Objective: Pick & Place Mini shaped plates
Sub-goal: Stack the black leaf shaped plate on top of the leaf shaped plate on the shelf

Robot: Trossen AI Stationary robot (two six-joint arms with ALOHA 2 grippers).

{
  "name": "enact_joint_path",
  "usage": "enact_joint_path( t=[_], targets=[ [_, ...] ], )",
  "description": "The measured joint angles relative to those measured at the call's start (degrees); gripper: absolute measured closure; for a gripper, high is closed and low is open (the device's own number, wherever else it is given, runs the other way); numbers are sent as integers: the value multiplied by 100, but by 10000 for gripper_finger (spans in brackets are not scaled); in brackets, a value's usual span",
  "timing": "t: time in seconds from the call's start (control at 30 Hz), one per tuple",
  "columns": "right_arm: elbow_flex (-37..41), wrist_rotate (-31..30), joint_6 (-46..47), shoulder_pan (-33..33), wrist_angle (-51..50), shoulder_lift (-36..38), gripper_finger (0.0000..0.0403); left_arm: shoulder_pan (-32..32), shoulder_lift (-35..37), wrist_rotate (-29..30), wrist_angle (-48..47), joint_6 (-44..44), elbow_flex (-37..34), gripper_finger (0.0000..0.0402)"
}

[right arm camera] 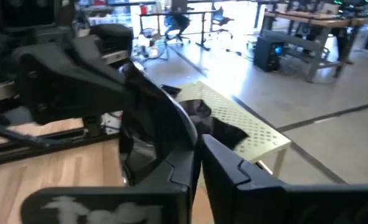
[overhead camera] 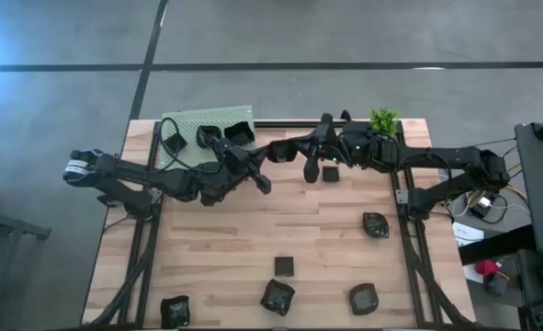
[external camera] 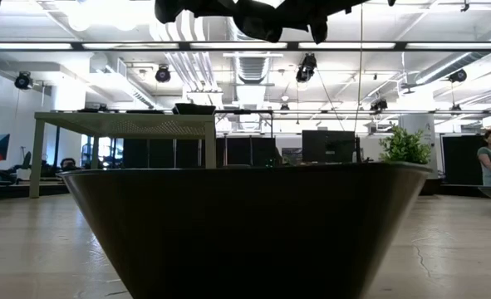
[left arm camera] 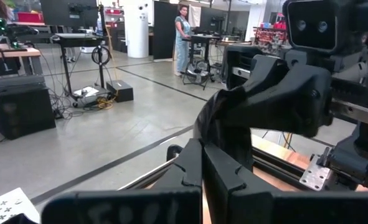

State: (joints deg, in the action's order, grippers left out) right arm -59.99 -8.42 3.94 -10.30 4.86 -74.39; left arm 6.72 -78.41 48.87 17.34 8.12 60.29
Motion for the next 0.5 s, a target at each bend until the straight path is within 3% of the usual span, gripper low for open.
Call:
enact_joint_path(
  t=[0.5],
  targets=[
    [-19,-55,-52,-5,-7,2,251,0,0,63,-24,-12,0,401]
  ],
)
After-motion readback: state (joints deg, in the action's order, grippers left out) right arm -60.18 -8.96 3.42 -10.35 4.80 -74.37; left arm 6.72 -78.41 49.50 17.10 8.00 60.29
